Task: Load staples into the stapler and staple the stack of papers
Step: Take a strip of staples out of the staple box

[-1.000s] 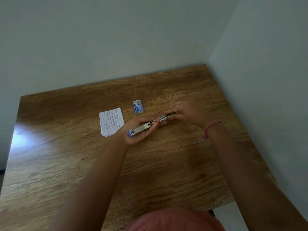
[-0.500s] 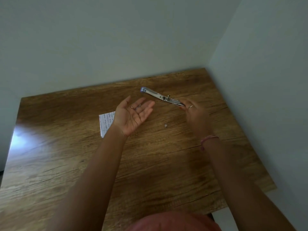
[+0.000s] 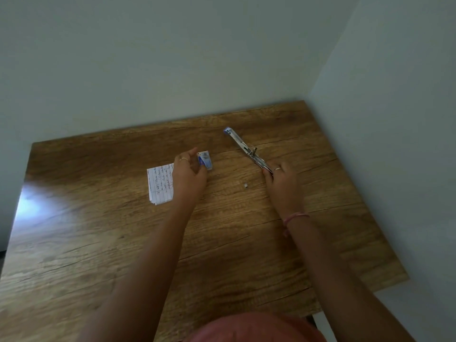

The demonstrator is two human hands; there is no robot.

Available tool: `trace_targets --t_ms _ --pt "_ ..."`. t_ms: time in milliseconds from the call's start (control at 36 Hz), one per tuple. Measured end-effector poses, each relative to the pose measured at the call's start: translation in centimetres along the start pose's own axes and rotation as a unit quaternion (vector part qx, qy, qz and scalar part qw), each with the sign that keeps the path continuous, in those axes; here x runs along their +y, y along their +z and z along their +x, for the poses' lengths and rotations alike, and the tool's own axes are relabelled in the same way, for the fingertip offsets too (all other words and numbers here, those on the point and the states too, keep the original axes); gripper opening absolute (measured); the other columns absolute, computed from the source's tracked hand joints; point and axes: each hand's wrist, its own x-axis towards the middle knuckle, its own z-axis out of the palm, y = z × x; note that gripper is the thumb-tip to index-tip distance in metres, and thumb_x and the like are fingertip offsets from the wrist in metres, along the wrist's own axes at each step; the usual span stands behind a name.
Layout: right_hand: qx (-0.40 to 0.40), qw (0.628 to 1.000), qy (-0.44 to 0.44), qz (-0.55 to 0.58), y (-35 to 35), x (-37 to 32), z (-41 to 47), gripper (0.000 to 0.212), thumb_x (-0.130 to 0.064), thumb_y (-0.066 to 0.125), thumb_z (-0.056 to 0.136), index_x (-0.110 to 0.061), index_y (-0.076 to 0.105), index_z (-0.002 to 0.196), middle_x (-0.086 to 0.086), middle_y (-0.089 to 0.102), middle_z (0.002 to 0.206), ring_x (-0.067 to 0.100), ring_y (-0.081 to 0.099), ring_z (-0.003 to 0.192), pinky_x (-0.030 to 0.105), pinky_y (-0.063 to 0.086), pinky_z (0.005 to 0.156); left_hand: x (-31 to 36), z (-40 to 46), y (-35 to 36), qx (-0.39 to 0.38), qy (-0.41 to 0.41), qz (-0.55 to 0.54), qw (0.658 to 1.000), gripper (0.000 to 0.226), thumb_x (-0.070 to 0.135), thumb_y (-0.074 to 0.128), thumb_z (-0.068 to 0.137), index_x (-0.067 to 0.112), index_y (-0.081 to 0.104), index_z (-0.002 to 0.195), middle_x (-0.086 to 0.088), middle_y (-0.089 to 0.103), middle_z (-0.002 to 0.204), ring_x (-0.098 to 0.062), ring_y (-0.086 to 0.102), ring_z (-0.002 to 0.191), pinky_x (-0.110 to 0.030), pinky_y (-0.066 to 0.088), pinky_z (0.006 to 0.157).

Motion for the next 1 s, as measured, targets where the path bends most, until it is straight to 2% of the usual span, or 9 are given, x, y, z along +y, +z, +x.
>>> trace_targets --t_ms 56,111,222,389,556,722,806,917,1000 --pt "-0.004 0.999 0.015 0.038 0.0 0.2 -0.2 0.026 -0.020 0.060 0.092 -0.003 0.066 0.110 0.012 0.062 0.099 0.022 0.057 0.087 0.030 0.045 0.072 -0.1 0.0 0.1 -0.023 0.017 0.043 0.999 0.054 0.005 0.060 0.089 0.010 0.041 0.140 -0.009 0.043 0.140 -0.019 0.049 0.124 -0.036 0.044 0.104" --pt "-0.012 0.998 0.024 0.064 0.0 0.5 -0.4 0.030 -0.024 0.060 0.092 -0.005 0.064 0.115 0.009 0.061 0.105 0.020 0.056 0.092 0.034 0.048 0.079 -0.3 0.0 0.2 -0.041 0.022 0.067 0.997 0.062 0.007 0.062 0.089 0.008 0.034 0.144 -0.011 0.037 0.146 -0.023 0.045 0.129 -0.041 0.040 0.108" --pt "-0.032 0.995 0.037 0.086 -0.1 1.0 -0.5 0.041 -0.032 0.061 0.091 -0.010 0.059 0.125 0.008 0.058 0.115 0.018 0.053 0.103 0.033 0.046 0.088 -0.4 0.2 0.2 -0.061 0.025 0.098 0.993 0.075 0.012 0.064 0.089 0.007 0.021 0.150 -0.011 0.028 0.153 -0.023 0.034 0.138 -0.042 0.031 0.114" --pt "-0.047 0.992 0.050 0.102 -0.4 0.9 -0.5 0.047 -0.037 0.063 0.088 -0.011 0.056 0.127 0.007 0.055 0.119 0.018 0.050 0.110 0.037 0.045 0.093 -0.6 1.0 0.3 -0.079 0.027 0.140 0.987 0.082 0.020 0.065 0.089 0.008 0.014 0.152 -0.012 0.025 0.155 -0.025 0.022 0.143 -0.041 0.022 0.117" --pt "-0.061 0.984 0.070 0.150 -1.0 0.5 -0.6 0.054 -0.034 0.065 0.088 -0.011 0.049 0.134 0.008 0.050 0.128 0.018 0.048 0.115 0.033 0.044 0.095 -1.0 1.4 0.2 -0.081 0.033 0.171 0.981 0.075 0.020 0.064 0.090 0.008 0.022 0.150 -0.014 0.036 0.148 -0.026 0.027 0.138 -0.038 0.024 0.112" --pt "0.000 0.984 0.065 0.169 -1.6 -0.5 -0.7 0.034 -0.020 0.060 0.091 -0.011 0.058 0.123 0.006 0.056 0.121 0.018 0.052 0.110 0.031 0.046 0.091 -1.3 0.8 0.4 -0.075 0.062 0.202 0.974 0.067 0.028 0.064 0.090 0.009 0.033 0.145 -0.013 0.041 0.144 -0.027 0.030 0.135 -0.039 0.026 0.111" --pt "0.010 0.984 0.043 0.174 -1.8 -1.1 -0.8 0.025 -0.017 0.059 0.091 -0.013 0.063 0.116 0.004 0.059 0.112 0.018 0.054 0.102 0.030 0.048 0.083 -1.5 -0.1 0.5 -0.079 0.077 0.217 0.970 0.066 0.032 0.065 0.089 0.008 0.037 0.143 -0.014 0.043 0.141 -0.026 0.034 0.131 -0.039 0.030 0.109" --pt "-0.064 0.984 -0.034 0.165 -2.0 -1.7 -0.4 0.017 -0.018 0.058 0.092 -0.017 0.067 0.106 -0.002 0.061 0.106 0.014 0.054 0.100 0.027 0.045 0.084 -2.2 -2.3 0.5 -0.105 0.097 0.230 0.963 0.067 0.038 0.065 0.087 0.011 0.037 0.143 -0.010 0.043 0.141 -0.024 0.036 0.130 -0.038 0.031 0.109" --pt "-0.152 0.973 -0.096 0.142 -1.9 -2.5 0.0 0.018 -0.023 0.057 0.093 -0.020 0.066 0.108 -0.005 0.063 0.107 0.011 0.053 0.102 0.026 0.042 0.088 -2.9 -4.1 0.1 -0.121 0.118 0.229 0.959 0.067 0.040 0.062 0.089 0.017 0.033 0.145 -0.008 0.039 0.144 -0.022 0.034 0.133 -0.039 0.030 0.112"
